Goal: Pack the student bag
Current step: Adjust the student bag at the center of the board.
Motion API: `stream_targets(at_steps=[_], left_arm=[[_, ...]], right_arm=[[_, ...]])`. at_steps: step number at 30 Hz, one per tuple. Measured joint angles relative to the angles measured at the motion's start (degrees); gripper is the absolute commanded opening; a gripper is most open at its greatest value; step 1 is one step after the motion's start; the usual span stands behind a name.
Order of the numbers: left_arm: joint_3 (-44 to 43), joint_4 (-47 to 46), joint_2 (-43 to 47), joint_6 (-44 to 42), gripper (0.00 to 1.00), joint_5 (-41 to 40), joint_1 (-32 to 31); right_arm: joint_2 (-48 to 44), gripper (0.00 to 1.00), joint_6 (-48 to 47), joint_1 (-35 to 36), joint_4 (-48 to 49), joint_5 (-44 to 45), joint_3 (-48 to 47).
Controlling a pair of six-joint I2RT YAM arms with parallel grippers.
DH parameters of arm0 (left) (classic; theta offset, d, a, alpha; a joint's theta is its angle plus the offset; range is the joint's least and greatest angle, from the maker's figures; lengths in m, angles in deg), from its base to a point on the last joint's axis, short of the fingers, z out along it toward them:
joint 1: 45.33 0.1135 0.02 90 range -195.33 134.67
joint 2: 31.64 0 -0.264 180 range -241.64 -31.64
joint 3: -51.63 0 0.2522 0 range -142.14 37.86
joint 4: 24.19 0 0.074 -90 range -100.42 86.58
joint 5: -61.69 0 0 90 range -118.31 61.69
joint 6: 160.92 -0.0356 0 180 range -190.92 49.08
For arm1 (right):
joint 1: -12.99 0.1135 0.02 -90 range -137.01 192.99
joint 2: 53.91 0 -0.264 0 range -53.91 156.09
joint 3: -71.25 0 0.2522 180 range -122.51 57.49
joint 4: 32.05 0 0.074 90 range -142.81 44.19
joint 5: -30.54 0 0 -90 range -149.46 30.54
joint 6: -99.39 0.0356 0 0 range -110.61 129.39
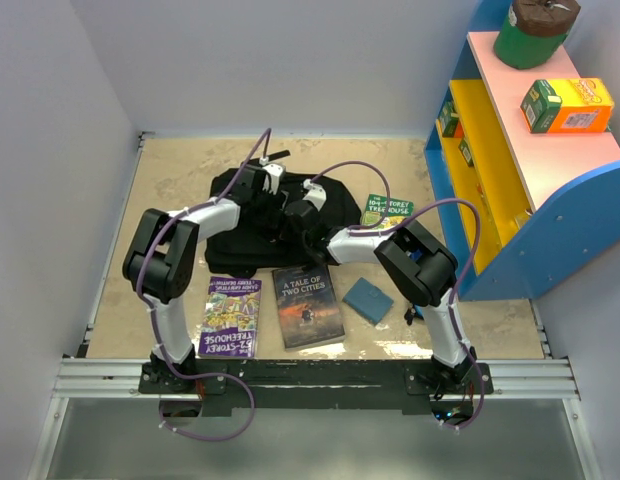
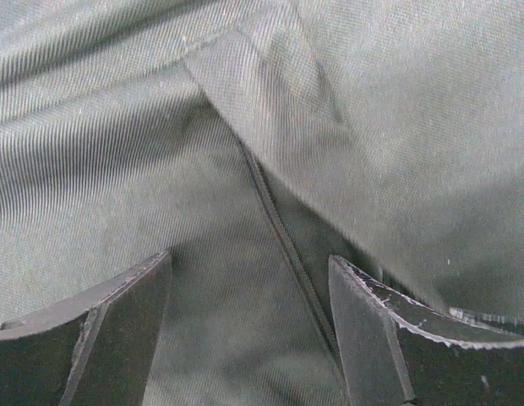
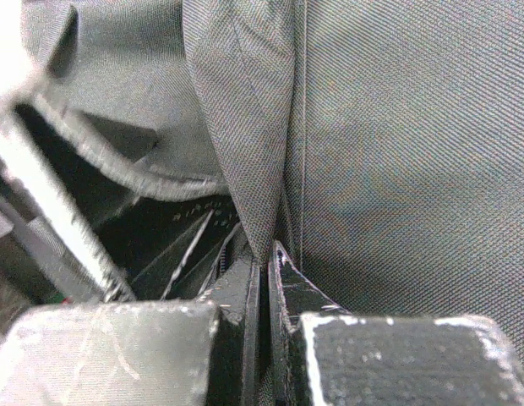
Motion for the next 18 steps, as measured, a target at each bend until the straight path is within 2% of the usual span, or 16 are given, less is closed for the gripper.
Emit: stream_targets(at_steps=[4, 7, 8, 11, 18], left_arm=[[-1.4, -0.2, -1.4, 0.0, 0.75, -0.6, -0.1], [-1.6, -0.7, -1.5, -0.2, 0.57, -0.8, -0.2], [-1.5, -1.0, -1.6, -0.4, 0.45, -0.9, -0.3], [-0.8, -2.4, -1.6, -1.0, 0.30, -0.8, -0.4], [0.3, -4.0, -1.4, -1.7, 0.19, 1.2, 0.8]], right_arm=[[0.0, 0.00, 0.0, 0.0, 0.0, 0.0, 0.0], [0.0, 0.00, 0.0, 0.0, 0.0, 0.0, 0.0], [0.0, 0.00, 0.0, 0.0, 0.0, 0.0, 0.0], [0.0, 0.00, 0.0, 0.0, 0.0, 0.0, 0.0], [0.0, 0.00, 0.0, 0.0, 0.0, 0.0, 0.0]])
